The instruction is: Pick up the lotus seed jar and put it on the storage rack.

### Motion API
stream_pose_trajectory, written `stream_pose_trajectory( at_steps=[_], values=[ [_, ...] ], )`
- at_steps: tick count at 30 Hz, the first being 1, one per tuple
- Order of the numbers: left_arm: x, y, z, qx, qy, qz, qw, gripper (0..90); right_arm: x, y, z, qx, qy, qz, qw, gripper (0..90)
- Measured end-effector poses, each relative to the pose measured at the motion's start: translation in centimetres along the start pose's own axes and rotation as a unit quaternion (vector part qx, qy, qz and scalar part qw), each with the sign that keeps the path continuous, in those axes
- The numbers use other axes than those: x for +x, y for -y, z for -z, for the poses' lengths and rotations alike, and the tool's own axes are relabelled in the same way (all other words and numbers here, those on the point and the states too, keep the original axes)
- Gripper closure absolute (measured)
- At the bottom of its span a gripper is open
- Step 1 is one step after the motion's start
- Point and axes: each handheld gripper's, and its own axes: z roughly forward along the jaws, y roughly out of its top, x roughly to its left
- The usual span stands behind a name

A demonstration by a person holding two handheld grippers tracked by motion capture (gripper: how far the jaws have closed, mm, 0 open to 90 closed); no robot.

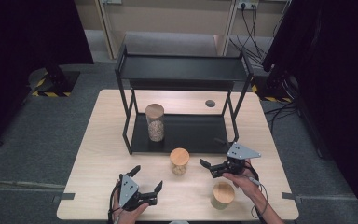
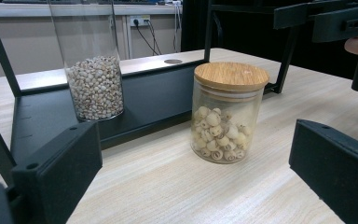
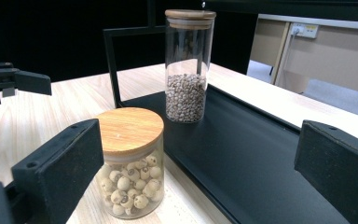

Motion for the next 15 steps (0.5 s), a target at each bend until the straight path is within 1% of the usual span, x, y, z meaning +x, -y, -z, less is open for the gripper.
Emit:
stream_pose_trajectory(
  at_steps=[5, 15],
  values=[
    [0.0, 0.0, 0.0, 0.0, 0.0, 0.0, 1.0, 1.9, 0.1, -1.0, -0.6, 0.015, -0.008, 0.007, 0.9998, 1.3],
    [0.0, 0.0, 0.0, 0.0, 0.0, 0.0, 1.0, 1.8, 0.3, -2.2, -1.9, 0.028, -0.026, 0.023, 0.999, 1.3]
  ],
)
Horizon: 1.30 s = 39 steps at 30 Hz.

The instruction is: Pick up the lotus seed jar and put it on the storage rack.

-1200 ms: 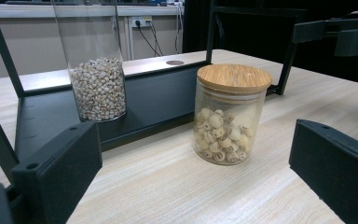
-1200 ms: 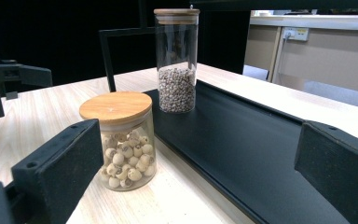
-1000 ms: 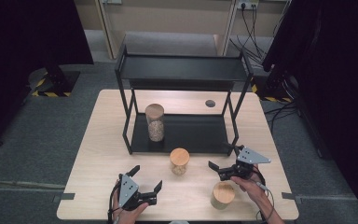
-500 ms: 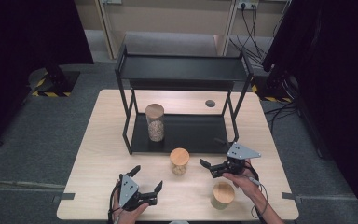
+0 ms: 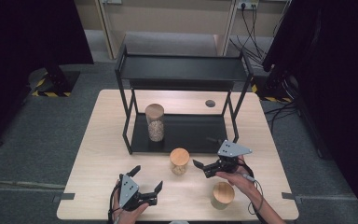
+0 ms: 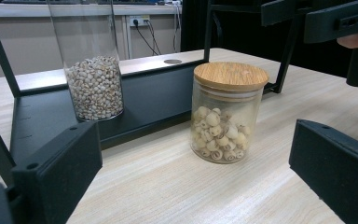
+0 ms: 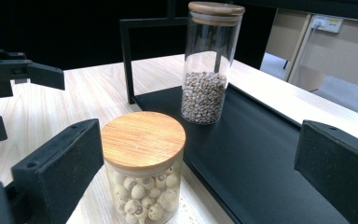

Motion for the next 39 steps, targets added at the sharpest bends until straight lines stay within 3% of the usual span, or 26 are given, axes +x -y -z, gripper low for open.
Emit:
stream_pose_trajectory(
  at_steps=[9, 22, 39],
  values=[
    [0.0, 0.0, 0.0, 0.0, 0.0, 0.001, 1.0, 1.8, -0.2, -0.8, -1.3, 0.019, -0.016, 0.002, 0.9997, 1.1],
    [0.1, 0.0, 0.0, 0.0, 0.001, 0.002, 1.0, 1.9, 0.6, -2.1, -2.5, 0.047, -0.016, 0.009, 0.9987, 1.2],
    [0.1, 0.0, 0.0, -0.001, 0.002, 0.002, 1.0, 1.8, 1.1, -3.5, -5.2, 0.094, -0.036, 0.027, 0.9946, 1.4]
  ],
)
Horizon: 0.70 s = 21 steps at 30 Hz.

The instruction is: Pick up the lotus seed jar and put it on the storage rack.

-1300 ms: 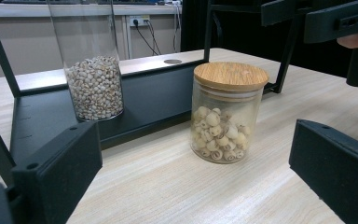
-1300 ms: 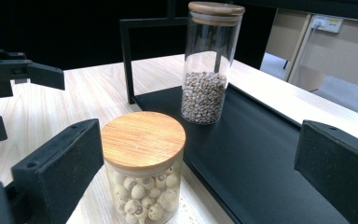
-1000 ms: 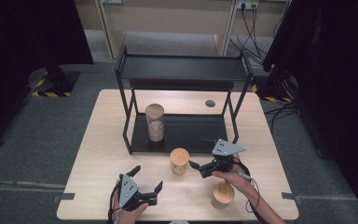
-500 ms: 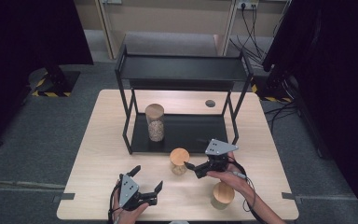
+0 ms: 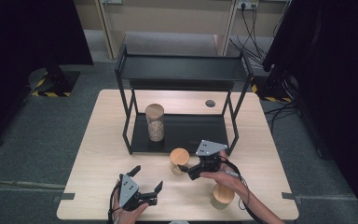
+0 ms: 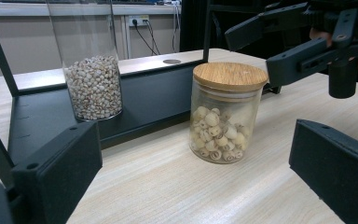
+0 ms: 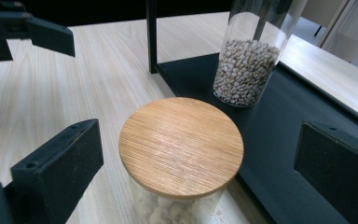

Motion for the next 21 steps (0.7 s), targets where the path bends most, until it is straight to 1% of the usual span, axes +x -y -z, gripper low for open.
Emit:
stream_pose_trajectory(
  at_steps=[8, 12, 16, 21],
  values=[
    [0.0, 0.0, 0.0, 0.0, 0.001, -0.001, 1.0, 1.9, 0.2, -0.9, -1.1, 0.026, -0.006, 0.007, 0.9996, 2.8],
    [0.0, 0.0, 0.0, -0.001, 0.0, -0.001, 1.0, 1.9, 0.3, -1.3, -1.5, 0.038, -0.004, 0.005, 0.9993, 4.9],
    [0.0, 0.0, 0.0, -0.002, 0.0, -0.001, 1.0, 1.9, 0.1, -1.6, -1.8, 0.049, -0.01, 0.009, 0.9987, 6.2],
    [0.0, 0.0, 0.0, -0.001, 0.0, -0.002, 1.0, 1.9, 0.0, -1.9, -2.1, 0.056, -0.012, 0.007, 0.9983, 8.4]
  ],
)
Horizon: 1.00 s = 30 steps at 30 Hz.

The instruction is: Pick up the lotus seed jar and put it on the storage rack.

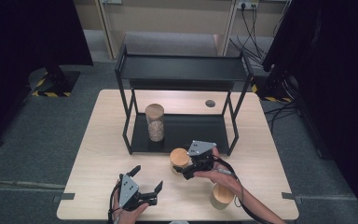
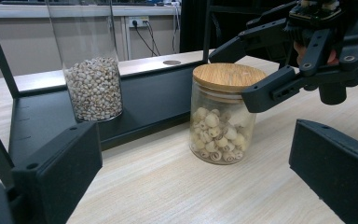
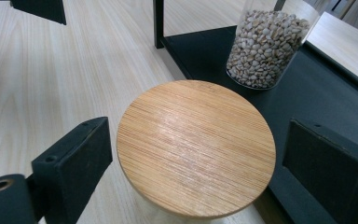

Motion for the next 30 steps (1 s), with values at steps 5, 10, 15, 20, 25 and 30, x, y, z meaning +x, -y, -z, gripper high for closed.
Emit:
stream_pose_trajectory(
  at_steps=[5, 10, 15, 20, 25, 30],
  values=[
    [0.0, 0.0, 0.0, -0.001, -0.001, 0.0, 1.0, 1.9, -0.1, -0.4, -0.4, 0.015, 0.006, -0.005, 0.9999, 12.0],
    [0.0, 0.0, 0.0, -0.001, 0.0, 0.0, 1.0, 1.9, -0.3, -0.5, -0.6, 0.02, -0.004, -0.004, 0.9998, 19.3],
    [0.0, 0.0, 0.0, -0.002, 0.0, -0.001, 1.0, 2.0, -0.5, -0.7, -0.6, 0.025, -0.013, -0.006, 0.9996, 23.7],
    [0.0, 0.0, 0.0, 0.0, 0.0, -0.001, 1.0, 2.1, -0.6, -1.0, -0.5, 0.028, -0.016, 0.0, 0.9995, 24.0],
    [-0.1, 0.0, 0.0, -0.001, 0.0, -0.001, 1.0, 2.0, -0.7, -1.4, -0.4, 0.033, -0.022, -0.004, 0.9992, 24.0],
    [0.0, 0.0, 0.0, 0.0, 0.001, 0.0, 1.0, 2.0, -1.2, -1.5, 0.1, 0.02, -0.022, -0.021, 0.9993, 24.0]
  ],
)
